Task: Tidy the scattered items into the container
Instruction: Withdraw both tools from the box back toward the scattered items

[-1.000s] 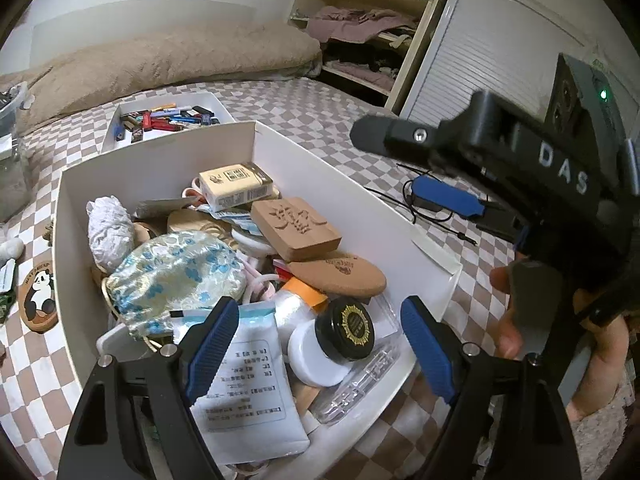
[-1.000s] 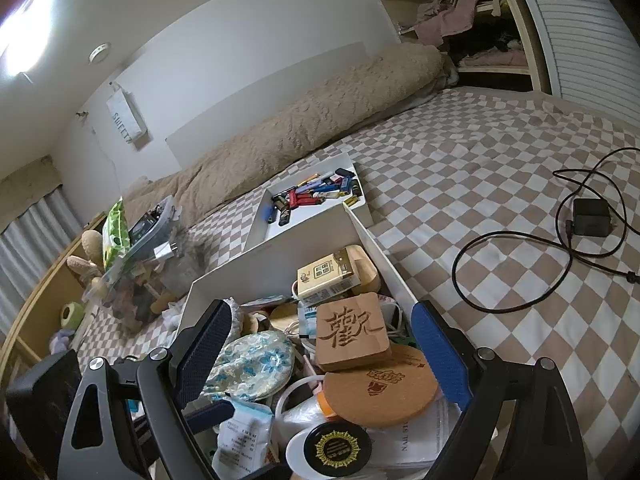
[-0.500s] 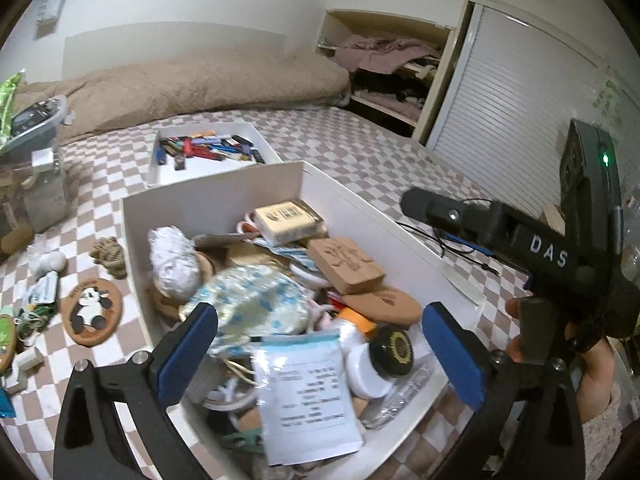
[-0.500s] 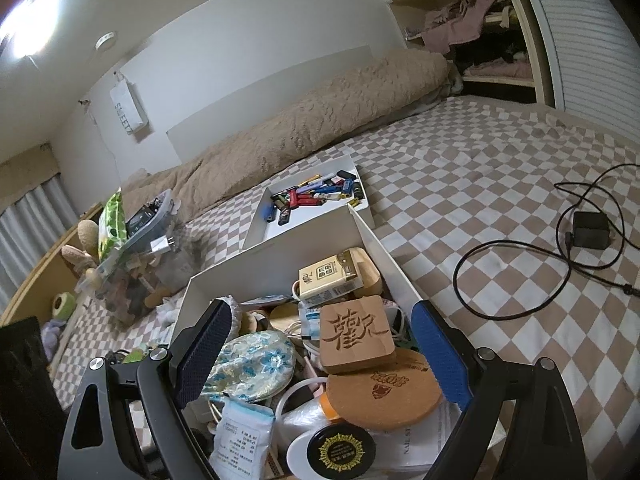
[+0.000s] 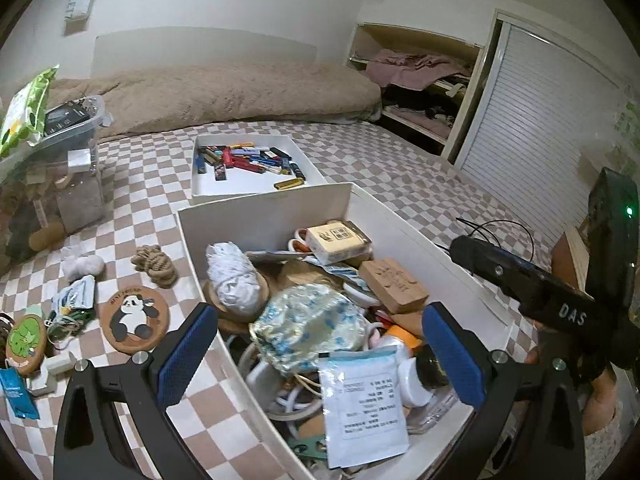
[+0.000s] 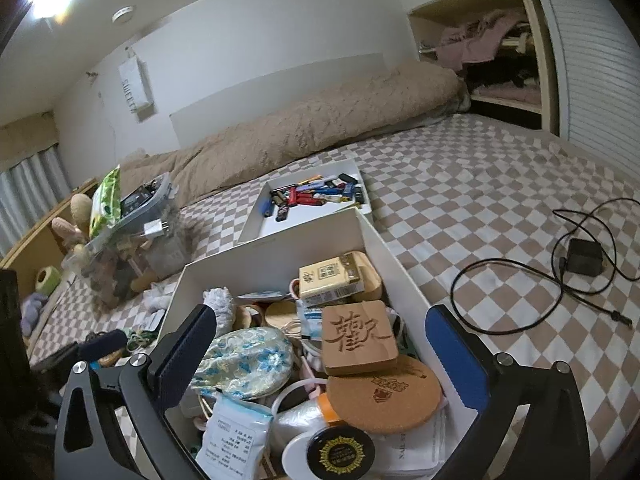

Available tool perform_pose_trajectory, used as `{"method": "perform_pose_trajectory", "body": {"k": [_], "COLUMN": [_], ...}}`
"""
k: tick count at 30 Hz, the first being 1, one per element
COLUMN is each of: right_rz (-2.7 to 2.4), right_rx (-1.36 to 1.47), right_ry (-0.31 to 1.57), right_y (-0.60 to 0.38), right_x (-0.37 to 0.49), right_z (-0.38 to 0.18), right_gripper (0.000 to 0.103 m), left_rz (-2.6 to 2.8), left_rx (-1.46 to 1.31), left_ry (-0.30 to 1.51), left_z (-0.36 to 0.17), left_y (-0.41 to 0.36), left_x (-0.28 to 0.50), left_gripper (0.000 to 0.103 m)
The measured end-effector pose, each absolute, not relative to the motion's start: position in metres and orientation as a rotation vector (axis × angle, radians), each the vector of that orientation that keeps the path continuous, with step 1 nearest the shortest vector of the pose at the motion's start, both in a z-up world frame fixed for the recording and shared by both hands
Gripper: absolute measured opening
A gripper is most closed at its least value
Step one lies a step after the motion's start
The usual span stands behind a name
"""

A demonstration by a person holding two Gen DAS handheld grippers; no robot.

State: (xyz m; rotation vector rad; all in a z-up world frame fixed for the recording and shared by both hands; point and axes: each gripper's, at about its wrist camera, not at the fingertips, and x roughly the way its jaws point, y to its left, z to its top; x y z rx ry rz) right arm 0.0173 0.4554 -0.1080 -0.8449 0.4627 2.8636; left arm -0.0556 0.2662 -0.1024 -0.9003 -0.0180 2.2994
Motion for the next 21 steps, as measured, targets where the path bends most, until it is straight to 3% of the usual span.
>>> {"method": "perform_pose_trajectory", "body": {"k": [21], "right_rz": [2.853], "right_rx": [-0.877], "right_ry": [0.376], "right_y": [0.439], "right_x": [0.012], "right_z": [-0.113], "right_gripper": [0.103], "left_rz": [2.37], "left_rx": [-0.913], "left_ry": [-0.057], "left_z": [-0.102], "left_y": [0.23], "left_x": [-0.071], "left_gripper": [0.103]}}
